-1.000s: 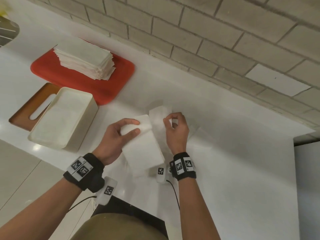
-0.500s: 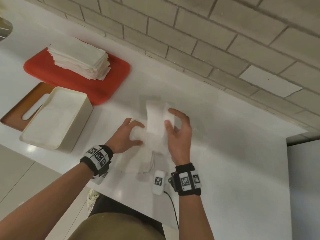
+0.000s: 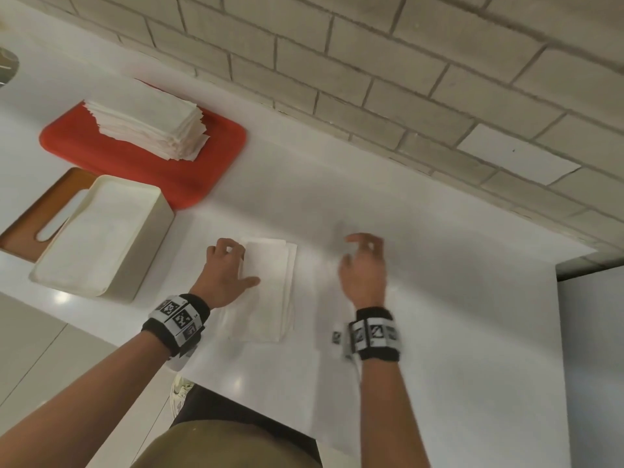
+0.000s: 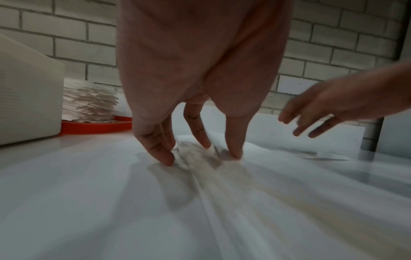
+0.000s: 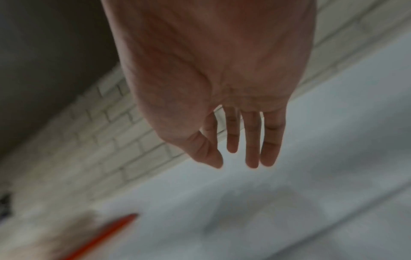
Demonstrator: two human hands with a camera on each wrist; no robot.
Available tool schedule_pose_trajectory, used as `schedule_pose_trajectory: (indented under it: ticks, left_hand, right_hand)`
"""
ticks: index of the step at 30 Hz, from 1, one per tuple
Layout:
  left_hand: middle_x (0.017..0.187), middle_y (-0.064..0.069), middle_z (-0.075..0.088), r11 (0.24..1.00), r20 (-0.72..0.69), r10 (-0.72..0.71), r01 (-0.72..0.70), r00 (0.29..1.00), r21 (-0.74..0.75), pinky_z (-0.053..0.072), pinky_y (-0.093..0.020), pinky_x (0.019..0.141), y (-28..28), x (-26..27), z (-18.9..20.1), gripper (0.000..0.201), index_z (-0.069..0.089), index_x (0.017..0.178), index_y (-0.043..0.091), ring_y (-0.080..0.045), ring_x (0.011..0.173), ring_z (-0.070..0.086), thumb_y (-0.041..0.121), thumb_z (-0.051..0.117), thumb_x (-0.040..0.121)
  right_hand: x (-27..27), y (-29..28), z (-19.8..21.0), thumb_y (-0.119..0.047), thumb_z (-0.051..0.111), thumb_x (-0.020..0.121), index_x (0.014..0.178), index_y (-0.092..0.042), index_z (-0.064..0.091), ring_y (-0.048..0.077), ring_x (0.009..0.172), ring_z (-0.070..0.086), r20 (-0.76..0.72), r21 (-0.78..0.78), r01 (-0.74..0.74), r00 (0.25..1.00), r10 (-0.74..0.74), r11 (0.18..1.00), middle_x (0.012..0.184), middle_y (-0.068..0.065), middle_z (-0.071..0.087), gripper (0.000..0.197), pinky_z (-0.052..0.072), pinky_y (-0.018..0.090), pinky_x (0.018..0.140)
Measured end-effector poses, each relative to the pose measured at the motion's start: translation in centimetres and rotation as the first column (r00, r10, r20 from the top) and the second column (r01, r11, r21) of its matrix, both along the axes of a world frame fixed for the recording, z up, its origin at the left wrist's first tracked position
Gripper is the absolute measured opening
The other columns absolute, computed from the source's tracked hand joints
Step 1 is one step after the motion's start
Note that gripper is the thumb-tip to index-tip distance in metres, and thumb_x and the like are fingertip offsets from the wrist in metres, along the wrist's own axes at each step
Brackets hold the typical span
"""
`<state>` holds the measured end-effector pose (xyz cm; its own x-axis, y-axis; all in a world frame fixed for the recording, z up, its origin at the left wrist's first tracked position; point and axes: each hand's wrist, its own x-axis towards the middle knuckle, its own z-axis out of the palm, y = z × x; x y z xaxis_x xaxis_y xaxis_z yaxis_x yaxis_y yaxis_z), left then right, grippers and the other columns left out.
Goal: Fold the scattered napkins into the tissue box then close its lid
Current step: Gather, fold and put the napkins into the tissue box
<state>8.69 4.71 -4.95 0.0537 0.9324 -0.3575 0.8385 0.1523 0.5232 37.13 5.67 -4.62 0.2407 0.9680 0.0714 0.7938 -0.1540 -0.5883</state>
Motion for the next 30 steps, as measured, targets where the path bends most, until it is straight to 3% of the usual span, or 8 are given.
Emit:
schedule_pose_trajectory:
  ticks: [3,6,9,14,17,21,26,30]
  left_hand:
    - [0.15,-0.016,0.042,0.996,0.032,0.05,-0.052,0.998,0.07,0.046,-0.046,0.11,0.4,-0.2,0.3,0.034,0.06,0.127,0.005,-0.043,0.129,0.052,0.024,0.072,0.102]
    - [0.146,-0.017,0.045,0.989,0.049,0.086,-0.091,0.995,0.118,0.049,-0.047,0.105,0.6,-0.5,0.7,0.029,0.058,0.125,0.009,-0.043,0.123,0.057,0.022,0.071,0.102]
    - [0.142,-0.018,0.048,0.977,0.083,0.092,-0.106,0.992,0.186,0.05,-0.046,0.101,0.5,-0.2,1.5,0.033,0.056,0.127,0.012,-0.041,0.12,0.057,0.022,0.073,0.1]
    - [0.115,0.0,0.061,0.958,0.196,-0.014,-0.042,0.98,0.282,0.058,-0.042,0.087,0.3,0.9,3.0,0.015,0.062,0.11,0.02,-0.02,0.102,0.065,0.028,0.071,0.101]
    - [0.107,0.007,0.062,0.962,0.199,-0.069,0.012,0.978,0.272,0.056,-0.036,0.081,0.3,1.3,3.2,0.008,0.064,0.103,0.024,-0.017,0.101,0.066,0.028,0.07,0.102]
    - [0.098,0.01,0.067,0.967,0.215,-0.11,0.055,0.97,0.249,0.051,-0.031,0.074,-0.2,0.9,3.4,0.008,0.064,0.095,0.026,-0.016,0.097,0.069,0.025,0.068,0.102]
    - [0.088,0.001,0.077,0.994,0.328,-0.028,-0.009,0.944,0.109,0.062,-0.046,0.08,-1.0,0.6,5.1,0.035,0.064,0.1,0.019,-0.019,0.079,0.075,0.049,0.051,0.11]
    - [0.105,-0.025,0.078,0.893,0.726,0.43,-0.135,0.536,-0.43,0.065,-0.049,0.079,-0.1,1.4,7.9,0.074,0.057,0.128,0.022,-0.041,0.094,0.079,0.085,0.037,0.094]
  right_hand:
    - [7.7,1.7,0.0,-0.02,0.068,0.088,0.151,-0.03,0.049,0.042,0.135,0.049,0.304,-0.348,0.151,0.952,-0.041,0.925,0.157,0.009,0.038,0.066,0.051,0.053,0.102]
    - [11.2,2.3,-0.3,-0.048,0.071,0.088,0.128,-0.024,0.062,0.041,0.132,0.051,0.26,-0.578,0.168,0.966,-0.014,0.798,0.134,0.009,0.059,0.047,0.045,0.048,0.1]
    - [10.6,2.3,-0.4,-0.051,0.066,0.088,0.093,-0.024,0.071,0.039,0.124,0.058,0.235,-0.596,0.068,0.967,0.093,0.8,0.106,0.006,0.064,0.029,0.044,0.044,0.099]
    - [8.5,1.8,-0.9,-0.029,0.076,0.093,0.123,-0.025,0.058,0.041,0.132,0.048,0.242,-0.435,0.085,0.97,0.026,0.897,0.151,0.009,0.035,0.035,0.049,0.048,0.108]
    - [8.2,2.2,-1.3,-0.034,0.078,0.092,0.145,-0.019,0.041,0.043,0.131,0.05,0.204,-0.525,0.117,0.979,-0.008,0.843,0.146,0.013,0.051,0.066,0.052,0.047,0.103]
    - [8.4,1.9,-1.1,-0.035,0.071,0.1,0.138,-0.007,0.064,0.039,0.123,0.064,0.129,-0.59,0.031,0.99,0.056,0.807,0.134,0.018,0.067,0.048,0.05,0.037,0.097]
    - [3.9,0.1,2.2,-0.035,0.082,0.094,0.1,-0.016,0.068,0.022,0.091,0.064,0.016,-0.197,-0.119,0.992,0.125,0.973,0.11,0.003,0.058,0.024,0.052,0.035,0.082]
    - [-4.4,-3.2,7.6,-0.017,0.081,0.088,0.097,-0.02,0.068,0.019,0.094,0.064,0.008,0.287,-0.417,0.901,0.433,0.862,0.1,-0.007,0.067,0.016,0.049,0.035,0.082]
